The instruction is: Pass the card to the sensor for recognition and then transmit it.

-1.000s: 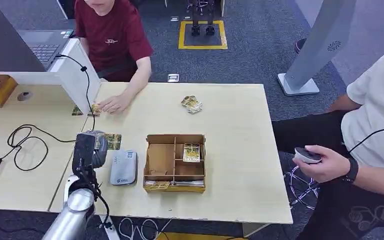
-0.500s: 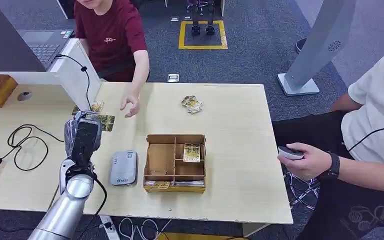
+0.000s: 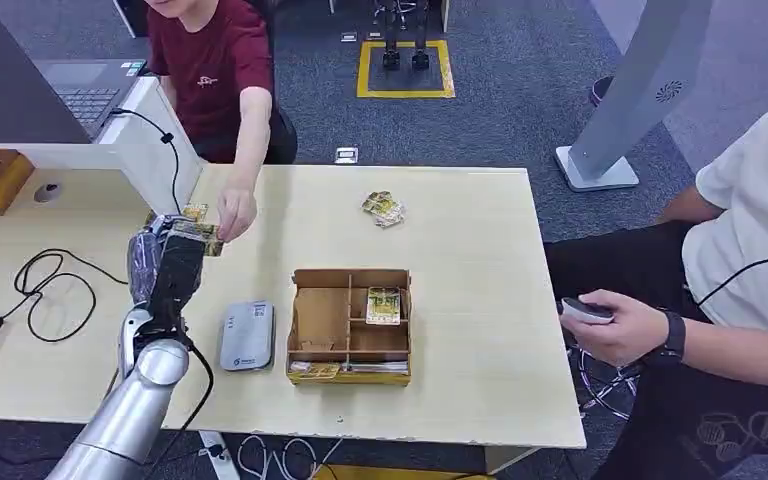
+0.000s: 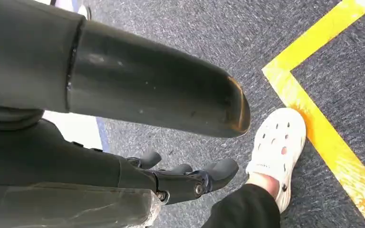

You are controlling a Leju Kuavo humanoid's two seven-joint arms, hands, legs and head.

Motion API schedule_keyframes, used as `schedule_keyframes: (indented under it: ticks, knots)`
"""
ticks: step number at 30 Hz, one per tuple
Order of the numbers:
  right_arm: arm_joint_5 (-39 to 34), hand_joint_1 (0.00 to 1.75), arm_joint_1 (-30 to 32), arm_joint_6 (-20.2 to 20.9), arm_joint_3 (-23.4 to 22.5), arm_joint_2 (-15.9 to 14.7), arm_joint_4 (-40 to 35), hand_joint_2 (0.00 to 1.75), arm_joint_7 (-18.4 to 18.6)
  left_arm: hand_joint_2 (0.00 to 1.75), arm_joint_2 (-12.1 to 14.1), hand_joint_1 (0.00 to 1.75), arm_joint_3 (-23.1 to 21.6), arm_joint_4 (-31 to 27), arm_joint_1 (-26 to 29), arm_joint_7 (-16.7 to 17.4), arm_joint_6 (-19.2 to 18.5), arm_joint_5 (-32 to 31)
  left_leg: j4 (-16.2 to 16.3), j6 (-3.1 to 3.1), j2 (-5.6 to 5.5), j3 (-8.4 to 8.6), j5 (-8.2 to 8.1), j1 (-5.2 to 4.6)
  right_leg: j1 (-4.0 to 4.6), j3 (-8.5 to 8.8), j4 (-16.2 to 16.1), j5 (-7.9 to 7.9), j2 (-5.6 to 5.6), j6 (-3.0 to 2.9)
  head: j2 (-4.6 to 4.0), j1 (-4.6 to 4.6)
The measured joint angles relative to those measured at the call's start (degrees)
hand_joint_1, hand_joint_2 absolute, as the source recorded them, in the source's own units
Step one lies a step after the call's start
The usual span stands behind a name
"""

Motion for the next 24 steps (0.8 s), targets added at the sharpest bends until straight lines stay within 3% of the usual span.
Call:
schedule_keyframes:
  ticks: [4,5,14,17,21,24]
  knots:
    - [0.0,0.00,0.0,0.0,0.4,0.0,0.0,0.00,0.0,1.75,0.0,1.75,0.0,0.2,0.0,-0.3,0.0,-0.1,0.0,0.00,0.00,0.00,0.00,0.00,0.00,0.00,0.0,0.00,0.00,0.00,0.00,0.00]
    - [0.0,0.00,0.0,0.0,0.5,0.0,0.0,0.00,0.0,1.75,0.0,0.00,0.0,0.3,0.0,-0.3,0.0,-0.2,0.0,0.00,0.00,0.00,0.00,0.00,0.00,0.00,0.0,0.00,0.00,0.00,0.00,0.00]
    - [0.0,0.00,0.0,-0.1,0.6,-0.1,0.0,0.00,0.0,1.75,0.1,0.00,0.2,0.4,0.0,-0.8,-1.4,2.4,0.0,0.00,0.00,0.00,0.00,0.00,0.00,0.00,0.0,0.00,0.00,0.00,0.00,0.00]
    - [-0.3,0.00,0.0,-0.2,0.6,-0.2,-0.1,0.00,0.0,1.75,0.8,0.00,0.1,-0.2,0.6,-2.1,-4.9,5.4,0.0,0.00,0.04,0.00,0.00,0.00,0.00,0.01,0.0,0.00,0.04,0.00,0.00,0.02]
    - [-1.2,0.00,0.3,-0.2,0.6,-0.3,-0.1,0.00,0.0,1.75,3.4,0.00,0.2,-6.3,4.3,-4.0,-11.6,10.5,0.0,-0.01,0.07,0.01,-0.01,0.00,0.00,-0.01,0.0,-0.02,0.09,0.01,0.00,0.00]
    - [-1.6,0.00,0.6,-0.3,0.6,-0.4,-0.1,0.00,0.0,1.75,4.9,0.00,0.2,-10.9,7.1,-4.3,-13.3,11.6,0.0,-0.01,0.03,-0.04,-0.02,0.00,0.00,-0.04,0.0,-0.03,0.05,0.01,0.00,0.02]
